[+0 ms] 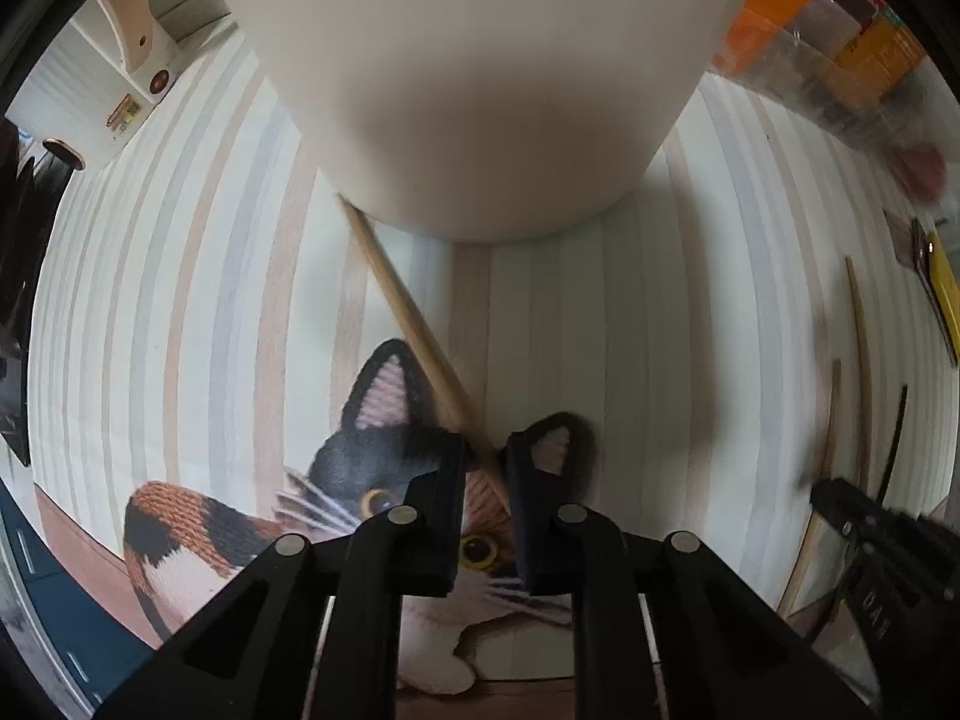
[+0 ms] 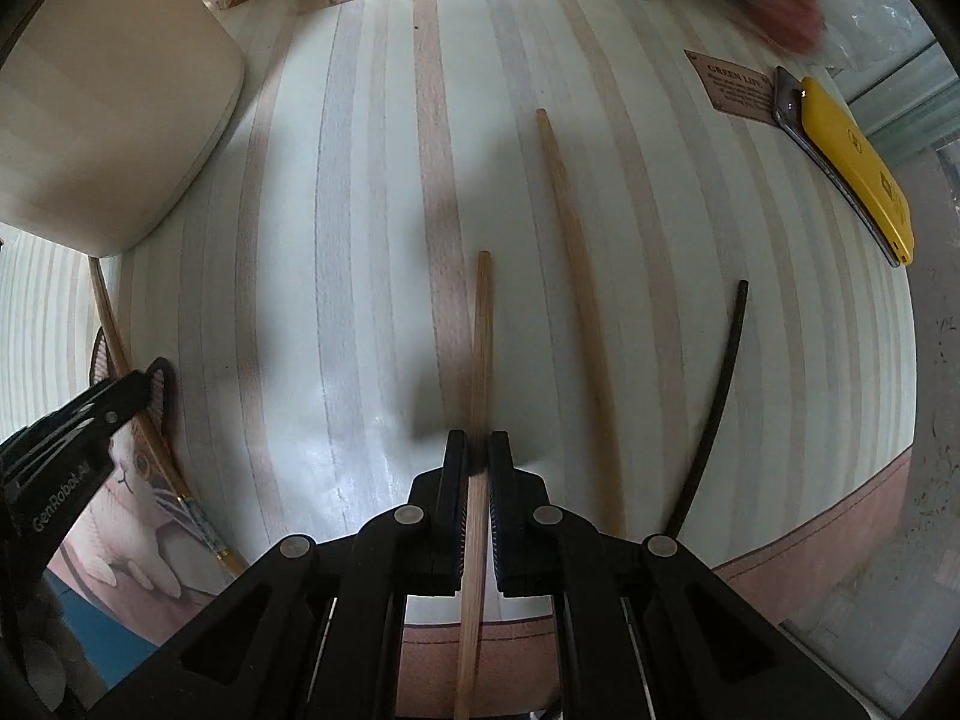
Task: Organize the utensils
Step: 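Grasp a wooden chopstick with the right tool while the left tool grasps another wooden chopstick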
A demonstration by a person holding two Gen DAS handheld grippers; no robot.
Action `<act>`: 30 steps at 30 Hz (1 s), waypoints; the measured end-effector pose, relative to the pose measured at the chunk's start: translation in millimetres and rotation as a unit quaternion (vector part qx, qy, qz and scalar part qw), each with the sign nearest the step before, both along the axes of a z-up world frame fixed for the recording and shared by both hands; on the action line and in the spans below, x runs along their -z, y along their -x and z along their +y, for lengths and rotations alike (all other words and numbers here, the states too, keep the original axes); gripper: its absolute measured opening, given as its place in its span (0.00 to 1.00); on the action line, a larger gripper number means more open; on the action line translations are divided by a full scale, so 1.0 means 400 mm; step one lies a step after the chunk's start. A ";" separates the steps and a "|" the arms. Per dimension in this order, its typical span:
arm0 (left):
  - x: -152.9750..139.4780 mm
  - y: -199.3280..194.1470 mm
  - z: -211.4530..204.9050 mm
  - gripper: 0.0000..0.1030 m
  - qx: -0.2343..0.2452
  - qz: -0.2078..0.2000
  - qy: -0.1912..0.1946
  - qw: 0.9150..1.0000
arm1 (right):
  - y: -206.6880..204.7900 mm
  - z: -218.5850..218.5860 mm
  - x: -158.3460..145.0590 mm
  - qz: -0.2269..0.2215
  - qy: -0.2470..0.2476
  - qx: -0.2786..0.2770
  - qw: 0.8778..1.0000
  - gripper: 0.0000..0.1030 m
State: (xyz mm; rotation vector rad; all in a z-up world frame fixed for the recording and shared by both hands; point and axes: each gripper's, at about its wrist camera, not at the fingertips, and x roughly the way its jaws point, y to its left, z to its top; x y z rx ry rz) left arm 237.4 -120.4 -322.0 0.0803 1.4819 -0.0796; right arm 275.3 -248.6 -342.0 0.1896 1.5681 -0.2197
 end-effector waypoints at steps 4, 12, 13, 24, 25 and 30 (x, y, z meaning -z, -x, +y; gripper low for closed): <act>-0.003 0.049 0.086 0.07 0.011 0.001 -0.011 1.000 | -0.008 -0.002 0.000 -0.004 -0.007 -0.004 1.000 0.06; 0.001 0.126 0.228 0.05 0.009 0.010 -0.040 0.999 | -0.011 0.124 0.005 -0.011 -0.031 -0.060 0.998 0.06; 0.000 0.124 0.236 0.06 0.006 0.013 -0.036 0.999 | -0.009 0.134 0.004 -0.012 -0.029 -0.066 0.997 0.06; 0.010 0.061 0.348 0.10 -0.065 0.032 0.002 0.997 | 0.066 0.149 -0.009 0.015 -0.029 -0.095 0.995 0.20; 0.008 0.042 0.357 0.10 -0.064 0.031 0.001 0.997 | 0.086 0.147 -0.006 0.013 -0.030 -0.092 0.995 0.20; 0.011 -0.057 0.355 0.05 -0.051 0.020 0.000 0.999 | 0.107 0.139 -0.010 0.006 -0.013 -0.083 0.996 0.08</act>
